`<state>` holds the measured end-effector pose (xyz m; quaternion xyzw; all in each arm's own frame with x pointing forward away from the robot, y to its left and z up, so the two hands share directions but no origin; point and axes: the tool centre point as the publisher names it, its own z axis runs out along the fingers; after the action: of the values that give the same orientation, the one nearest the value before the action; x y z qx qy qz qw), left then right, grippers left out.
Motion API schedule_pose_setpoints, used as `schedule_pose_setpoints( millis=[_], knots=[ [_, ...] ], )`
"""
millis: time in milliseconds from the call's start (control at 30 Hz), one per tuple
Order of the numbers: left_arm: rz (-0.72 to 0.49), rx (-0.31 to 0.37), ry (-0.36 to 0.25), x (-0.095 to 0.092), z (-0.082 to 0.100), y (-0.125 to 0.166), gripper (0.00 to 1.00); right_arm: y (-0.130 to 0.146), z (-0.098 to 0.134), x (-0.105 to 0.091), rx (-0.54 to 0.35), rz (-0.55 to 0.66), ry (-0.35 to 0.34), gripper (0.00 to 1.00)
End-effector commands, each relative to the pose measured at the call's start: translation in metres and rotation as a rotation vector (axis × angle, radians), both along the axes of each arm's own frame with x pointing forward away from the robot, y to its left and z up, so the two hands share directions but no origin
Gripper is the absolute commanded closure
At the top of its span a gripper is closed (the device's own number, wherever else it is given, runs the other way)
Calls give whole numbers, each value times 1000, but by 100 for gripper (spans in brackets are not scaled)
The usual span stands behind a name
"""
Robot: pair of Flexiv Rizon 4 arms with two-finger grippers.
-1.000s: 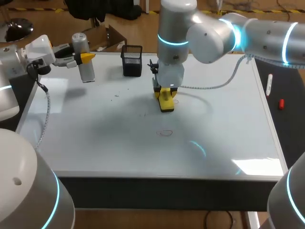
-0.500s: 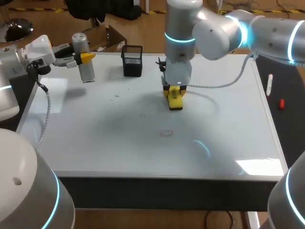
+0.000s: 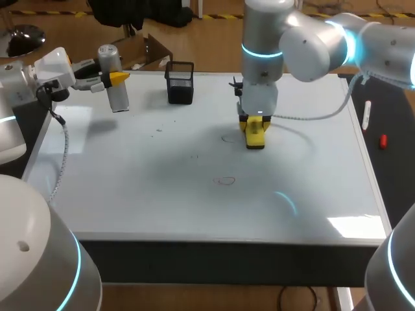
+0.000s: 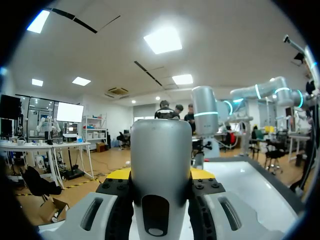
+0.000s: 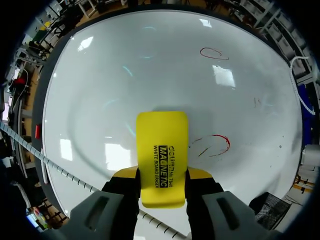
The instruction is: Pick up the inspection probe, press it on each red-marked spot on the whiteboard one by one, put down the probe, pick up the eraser, and wipe off all the red marks.
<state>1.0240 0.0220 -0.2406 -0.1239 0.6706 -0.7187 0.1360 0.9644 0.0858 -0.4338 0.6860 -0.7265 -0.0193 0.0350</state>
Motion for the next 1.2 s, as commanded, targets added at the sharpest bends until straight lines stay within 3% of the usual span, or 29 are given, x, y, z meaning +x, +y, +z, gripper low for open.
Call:
schedule_pose_setpoints(
  millis=[33, 233, 400, 900, 1200],
  knots=[
    [1, 0, -1, 0, 1, 0, 100, -3, 0, -3, -31, 0, -33, 100],
    [1, 0, -1, 0, 1, 0, 100, 16, 48, 0, -3, 32, -107, 100],
    [1, 0, -1, 0, 1, 0, 100, 43, 67, -2, 35, 68, -132, 100],
    [1, 0, -1, 0, 1, 0, 100, 103, 46, -7, 75, 86, -96, 100],
    [1, 0, -1, 0, 1, 0, 100, 110, 25, -10, 75, 77, -55, 100]
  ],
)
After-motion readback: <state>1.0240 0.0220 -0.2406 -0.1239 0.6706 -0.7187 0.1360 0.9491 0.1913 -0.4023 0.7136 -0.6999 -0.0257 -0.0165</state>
